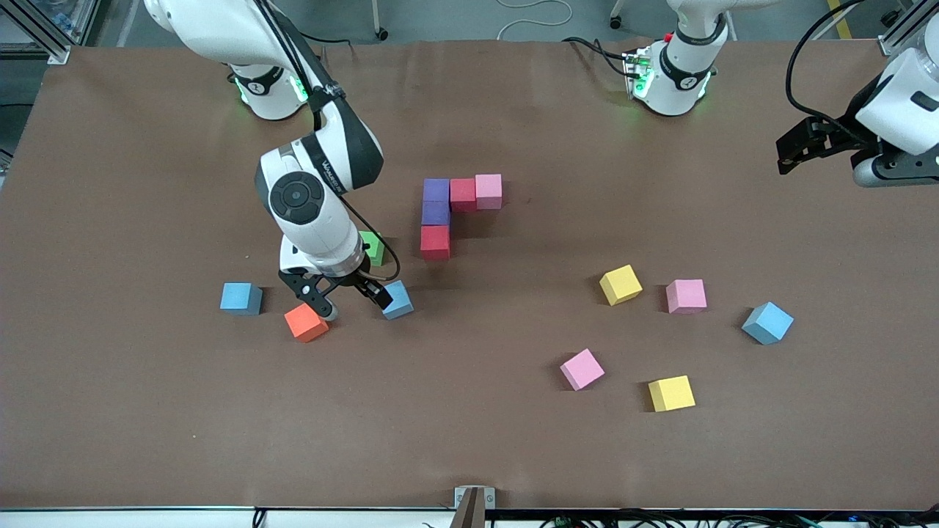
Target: Arrange 11 blocks into digit 3
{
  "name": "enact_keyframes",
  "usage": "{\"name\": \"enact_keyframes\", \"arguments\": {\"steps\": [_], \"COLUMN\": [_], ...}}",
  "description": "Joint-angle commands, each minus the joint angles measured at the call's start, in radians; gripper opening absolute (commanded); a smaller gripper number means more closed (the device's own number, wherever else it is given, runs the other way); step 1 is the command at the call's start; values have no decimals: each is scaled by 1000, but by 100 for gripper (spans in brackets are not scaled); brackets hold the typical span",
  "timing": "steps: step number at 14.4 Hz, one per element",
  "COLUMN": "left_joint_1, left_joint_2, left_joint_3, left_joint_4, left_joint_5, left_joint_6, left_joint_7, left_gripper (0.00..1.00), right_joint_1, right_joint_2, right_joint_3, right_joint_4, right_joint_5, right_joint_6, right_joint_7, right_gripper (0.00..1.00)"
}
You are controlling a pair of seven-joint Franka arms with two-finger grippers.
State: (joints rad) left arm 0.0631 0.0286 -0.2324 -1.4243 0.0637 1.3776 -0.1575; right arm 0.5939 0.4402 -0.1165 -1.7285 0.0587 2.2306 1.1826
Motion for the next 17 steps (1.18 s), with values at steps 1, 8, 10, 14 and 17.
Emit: {"name": "enact_keyframes", "arguments": {"steps": [1,8,10,14,17], "left_joint_1": [0,4,4,6,7], "left_joint_2": [-6,-7,-7,-6,1], "left_joint_3": [-1,1,1,1,2], "left_joint_4": [4,5,5,5,4], "left_joint_5": [-1,2,2,2,1], "left_joint_6": [-14,-12,-12,-12,-9], "left_joint_7": [10,12,12,13,13], "left_gripper": [100,100,100,100,100], "right_joint_1": [-2,-3,-3,-5,-8], "right_joint_2": [-18,-15,-12,-12,-12], "right_joint_3": [-2,-3,-3,-3,-3], "right_joint_4": [-19,-19,-19,-19,-19], "right_joint_5": [-7,-10,-19,-31,-33], "right_joint_6": [9,8,8,4,4], "right_joint_7": [15,15,14,14,14], "right_gripper": [100,100,100,100,100]}}
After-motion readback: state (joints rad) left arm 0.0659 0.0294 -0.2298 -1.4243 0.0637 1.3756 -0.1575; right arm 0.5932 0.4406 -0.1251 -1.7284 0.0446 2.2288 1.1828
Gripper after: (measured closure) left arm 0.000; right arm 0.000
